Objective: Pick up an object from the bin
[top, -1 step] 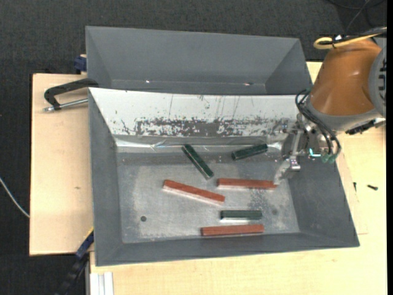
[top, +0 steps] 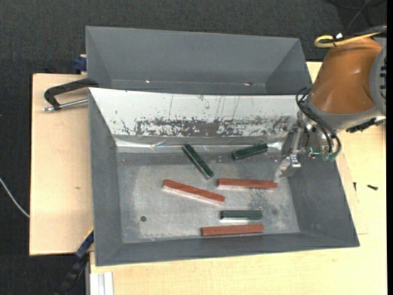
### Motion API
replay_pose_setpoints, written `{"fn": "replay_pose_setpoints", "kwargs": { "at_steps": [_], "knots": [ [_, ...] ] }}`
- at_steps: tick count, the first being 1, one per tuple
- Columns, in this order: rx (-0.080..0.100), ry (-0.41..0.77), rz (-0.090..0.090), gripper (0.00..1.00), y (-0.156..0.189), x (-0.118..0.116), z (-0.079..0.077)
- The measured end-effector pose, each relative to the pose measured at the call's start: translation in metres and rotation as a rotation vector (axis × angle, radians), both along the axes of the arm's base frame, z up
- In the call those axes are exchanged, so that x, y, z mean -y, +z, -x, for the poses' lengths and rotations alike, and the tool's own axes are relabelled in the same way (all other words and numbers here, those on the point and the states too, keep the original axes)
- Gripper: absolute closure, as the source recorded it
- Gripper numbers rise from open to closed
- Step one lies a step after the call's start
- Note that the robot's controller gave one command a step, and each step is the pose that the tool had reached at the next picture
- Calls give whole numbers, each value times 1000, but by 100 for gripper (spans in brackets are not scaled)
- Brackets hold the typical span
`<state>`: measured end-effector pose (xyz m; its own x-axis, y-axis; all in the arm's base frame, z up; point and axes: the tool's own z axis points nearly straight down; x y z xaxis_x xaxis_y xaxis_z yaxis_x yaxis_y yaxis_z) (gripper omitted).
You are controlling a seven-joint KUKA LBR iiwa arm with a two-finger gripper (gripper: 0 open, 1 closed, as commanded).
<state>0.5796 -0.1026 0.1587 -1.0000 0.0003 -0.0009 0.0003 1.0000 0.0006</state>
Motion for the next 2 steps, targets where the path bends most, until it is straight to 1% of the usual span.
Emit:
{"fn": "replay_pose_setpoints", "kwargs": {
  "at_steps": [1,2],
  "knots": [
    [1,-87,1,100,-83,-11,24],
    [1,-87,1,100,-83,-11,24]
  ]
}}
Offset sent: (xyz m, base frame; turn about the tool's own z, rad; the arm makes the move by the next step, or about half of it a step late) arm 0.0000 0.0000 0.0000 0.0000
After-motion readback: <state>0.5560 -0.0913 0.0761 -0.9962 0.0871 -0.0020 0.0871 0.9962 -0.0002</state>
